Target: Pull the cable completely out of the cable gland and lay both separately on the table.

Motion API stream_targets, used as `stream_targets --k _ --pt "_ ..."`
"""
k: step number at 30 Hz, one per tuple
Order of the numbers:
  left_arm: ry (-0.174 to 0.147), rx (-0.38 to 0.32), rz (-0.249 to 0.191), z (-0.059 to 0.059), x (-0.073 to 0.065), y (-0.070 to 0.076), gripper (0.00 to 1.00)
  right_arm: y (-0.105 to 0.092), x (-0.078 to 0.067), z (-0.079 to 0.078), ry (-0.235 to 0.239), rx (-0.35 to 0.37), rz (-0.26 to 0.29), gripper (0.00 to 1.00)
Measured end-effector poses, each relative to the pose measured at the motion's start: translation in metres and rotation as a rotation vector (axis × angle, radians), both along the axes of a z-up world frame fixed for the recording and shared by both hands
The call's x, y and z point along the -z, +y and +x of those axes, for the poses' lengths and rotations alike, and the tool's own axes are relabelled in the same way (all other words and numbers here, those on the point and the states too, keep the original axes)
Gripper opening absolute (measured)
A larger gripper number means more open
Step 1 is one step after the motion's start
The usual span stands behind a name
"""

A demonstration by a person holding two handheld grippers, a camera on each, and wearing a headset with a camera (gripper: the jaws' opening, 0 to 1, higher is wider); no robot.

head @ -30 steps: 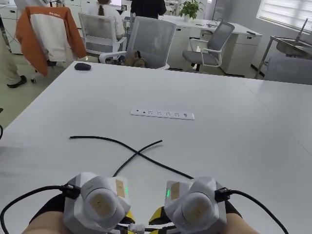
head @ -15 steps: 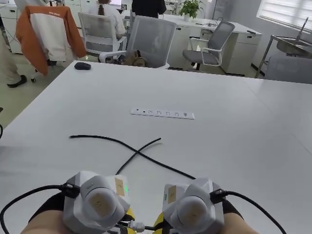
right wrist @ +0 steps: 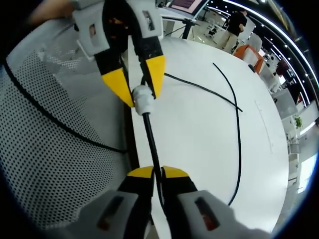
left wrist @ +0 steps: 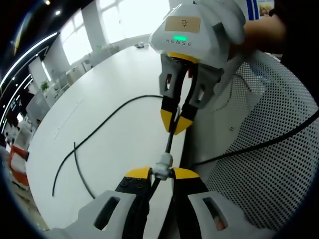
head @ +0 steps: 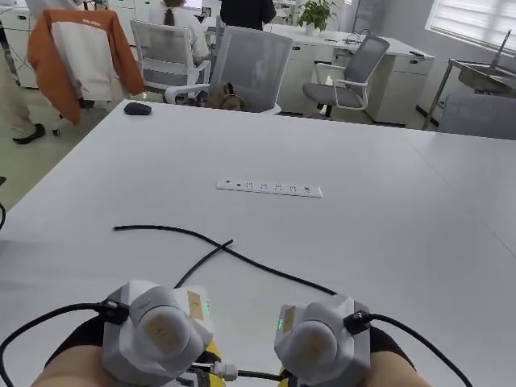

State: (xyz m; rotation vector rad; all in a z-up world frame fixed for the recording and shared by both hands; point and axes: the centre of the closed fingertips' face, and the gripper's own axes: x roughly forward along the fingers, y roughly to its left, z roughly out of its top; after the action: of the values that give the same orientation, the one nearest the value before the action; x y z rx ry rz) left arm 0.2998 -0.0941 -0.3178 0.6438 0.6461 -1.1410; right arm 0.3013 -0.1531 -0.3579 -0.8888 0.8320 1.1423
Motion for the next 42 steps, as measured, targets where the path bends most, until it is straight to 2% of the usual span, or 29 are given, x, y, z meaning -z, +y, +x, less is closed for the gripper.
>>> stream_targets --k 2,4,5,8,10,12,17,19,21,27,33,35,37,42 --pt "0.005 0.001 0.001 -0.001 0.001 0.000 0.17 -0.002 0.005 -0.004 0.013 -0.015 -0.031 0.06" --pt "0.004 0.002 0.005 -0.002 0.001 0.001 0.17 -0.001 0.005 -0.004 0.012 -0.020 -0.032 0.15" --pt "0.005 0.001 0.001 -0.001 0.001 0.000 0.17 0.002 0.003 -0.004 0.011 -0.024 -0.015 0.18" --pt "0.002 -0.001 0.001 0.000 0.000 0.001 0.17 0.023 -0.012 -0.005 0.009 -0.037 0.113 0.18" --pt "0.004 0.001 0.002 -0.001 0.001 0.001 0.17 0.034 -0.023 -0.005 -0.011 -0.060 0.177 0.18" --pt "0.002 0.003 0.004 -0.001 0.001 0.000 0.17 0.040 -0.028 -0.005 -0.039 -0.090 0.199 0.17" --pt "0.004 0.007 0.003 -0.001 0.001 0.000 0.17 0.045 -0.030 -0.011 -0.033 -0.120 0.212 0.07" --pt "0.005 0.015 0.003 -0.002 0.002 -0.001 0.17 0.043 -0.029 -0.009 -0.039 -0.119 0.201 0.03" --pt "0.004 0.020 0.007 -0.002 0.002 -0.001 0.17 0.043 -0.028 -0.009 -0.028 -0.110 0.202 0.03" --pt "-0.001 0.019 0.005 -0.001 0.001 -0.002 0.17 0.042 -0.025 -0.008 -0.042 -0.116 0.178 0.02" --pt "-0.003 0.009 0.016 0.000 0.003 0.001 0.17 0.025 -0.014 -0.003 -0.044 -0.086 0.090 0.02" --pt "-0.001 0.010 0.017 0.000 0.003 0.001 0.17 0.017 -0.007 -0.001 -0.031 -0.065 0.051 0.02" --pt "-0.002 0.010 0.016 0.000 0.003 0.001 0.17 0.008 -0.003 0.002 -0.038 -0.048 0.000 0.03" --pt "0.002 0.009 0.016 -0.001 0.004 0.001 0.17 -0.004 0.003 0.006 -0.028 -0.007 -0.038 0.03"
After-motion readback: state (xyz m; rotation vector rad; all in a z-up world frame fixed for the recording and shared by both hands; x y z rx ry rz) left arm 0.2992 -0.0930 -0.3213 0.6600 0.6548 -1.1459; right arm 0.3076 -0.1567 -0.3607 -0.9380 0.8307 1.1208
